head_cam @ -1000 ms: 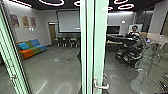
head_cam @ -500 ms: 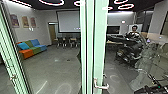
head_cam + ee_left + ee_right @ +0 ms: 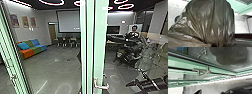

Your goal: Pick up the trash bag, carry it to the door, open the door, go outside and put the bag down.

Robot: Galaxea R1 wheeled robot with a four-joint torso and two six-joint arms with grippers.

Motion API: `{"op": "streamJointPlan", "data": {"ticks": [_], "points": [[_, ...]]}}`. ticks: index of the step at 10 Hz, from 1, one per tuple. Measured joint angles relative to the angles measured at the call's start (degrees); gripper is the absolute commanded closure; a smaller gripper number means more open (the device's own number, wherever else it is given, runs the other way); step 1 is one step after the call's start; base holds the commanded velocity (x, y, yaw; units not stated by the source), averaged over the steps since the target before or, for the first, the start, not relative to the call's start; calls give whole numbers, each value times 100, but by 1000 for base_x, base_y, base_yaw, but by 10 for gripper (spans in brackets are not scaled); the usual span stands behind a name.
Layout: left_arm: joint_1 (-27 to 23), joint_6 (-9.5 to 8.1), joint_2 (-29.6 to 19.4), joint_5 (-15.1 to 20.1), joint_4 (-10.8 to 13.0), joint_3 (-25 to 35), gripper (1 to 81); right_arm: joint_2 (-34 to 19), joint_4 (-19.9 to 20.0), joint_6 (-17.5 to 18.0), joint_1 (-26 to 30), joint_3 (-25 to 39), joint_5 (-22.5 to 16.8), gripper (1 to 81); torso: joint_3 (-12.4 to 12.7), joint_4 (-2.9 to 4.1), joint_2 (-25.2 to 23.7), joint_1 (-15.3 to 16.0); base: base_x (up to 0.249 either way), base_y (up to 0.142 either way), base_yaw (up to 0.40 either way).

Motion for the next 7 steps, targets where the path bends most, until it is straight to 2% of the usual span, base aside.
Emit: {"op": "streamJointPlan", "data": {"ticks": [3, 6, 7], "points": [[-2, -2, 55, 0, -79, -156, 811, 588, -30, 297, 9, -529, 6, 10, -2, 0, 0, 2, 0, 0, 0], [0, 0, 112, -2, -85, -182, 811, 929, -72, 1034, -82, -892, 201, 10, -2, 0, 2, 7, 0, 0, 0], [0, -2, 110, 0, -88, -182, 811, 1073, -124, 1182, -85, -1001, 243, 10, -2, 0, 2, 7, 0, 0, 0]]}}
